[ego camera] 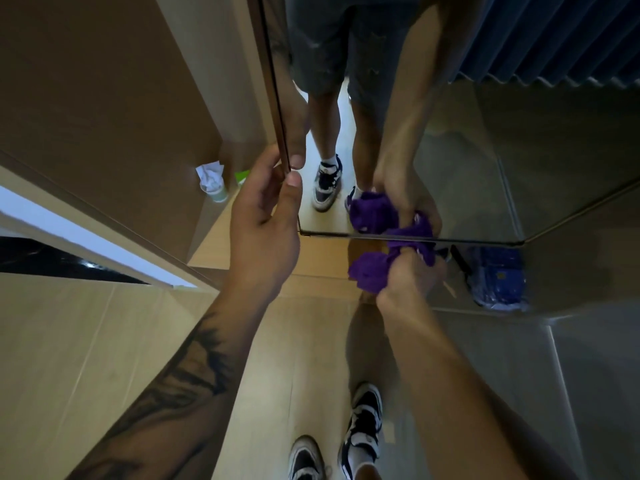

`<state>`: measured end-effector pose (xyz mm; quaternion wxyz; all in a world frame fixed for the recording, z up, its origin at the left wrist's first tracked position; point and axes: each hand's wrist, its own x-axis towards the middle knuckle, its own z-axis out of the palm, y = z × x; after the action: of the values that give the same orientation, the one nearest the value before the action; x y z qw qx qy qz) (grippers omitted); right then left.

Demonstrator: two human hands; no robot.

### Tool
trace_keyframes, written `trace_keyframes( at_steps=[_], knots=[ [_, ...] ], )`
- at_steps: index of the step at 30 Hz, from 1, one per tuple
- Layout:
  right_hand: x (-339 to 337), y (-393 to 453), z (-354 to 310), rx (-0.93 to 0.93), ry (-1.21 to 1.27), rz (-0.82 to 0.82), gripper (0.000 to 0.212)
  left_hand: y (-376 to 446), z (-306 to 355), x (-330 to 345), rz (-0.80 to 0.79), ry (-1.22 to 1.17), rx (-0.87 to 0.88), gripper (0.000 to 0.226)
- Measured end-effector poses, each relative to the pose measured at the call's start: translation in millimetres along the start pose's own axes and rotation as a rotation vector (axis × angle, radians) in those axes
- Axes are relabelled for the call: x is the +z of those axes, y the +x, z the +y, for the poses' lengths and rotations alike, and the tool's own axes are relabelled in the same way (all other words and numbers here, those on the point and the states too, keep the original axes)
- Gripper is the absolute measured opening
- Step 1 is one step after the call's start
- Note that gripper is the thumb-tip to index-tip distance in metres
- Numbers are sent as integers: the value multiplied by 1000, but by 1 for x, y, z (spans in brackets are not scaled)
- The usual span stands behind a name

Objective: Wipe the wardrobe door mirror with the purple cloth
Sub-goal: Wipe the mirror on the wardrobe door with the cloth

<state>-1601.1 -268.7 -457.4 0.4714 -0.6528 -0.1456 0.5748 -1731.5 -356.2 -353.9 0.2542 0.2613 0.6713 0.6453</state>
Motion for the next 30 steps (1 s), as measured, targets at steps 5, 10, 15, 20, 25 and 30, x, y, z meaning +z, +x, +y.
trace_keyframes(
  at_steps=[5, 10, 15, 20, 25, 30],
  knots=[
    [5, -26, 20, -28, -173, -280, 42, 0, -1, 1, 0, -9, -13, 41],
    [-8, -23, 16, 107, -129, -463, 44, 0, -3, 0, -13, -21, -11, 40],
    [-17, -5, -5, 288, 215, -478, 38, -2, -3, 3, -22, -57, -3, 35],
    [-5, -23, 4, 345, 90, -514, 66, -2, -2, 5, -21, -93, -15, 34],
    [-17, -5, -8, 324, 158, -460, 52, 0, -4, 3, -35, -122, -14, 35],
    [-8, -21, 7, 205, 18, -528, 53, 0, -6, 3, -47, -112, -6, 37]
  ],
)
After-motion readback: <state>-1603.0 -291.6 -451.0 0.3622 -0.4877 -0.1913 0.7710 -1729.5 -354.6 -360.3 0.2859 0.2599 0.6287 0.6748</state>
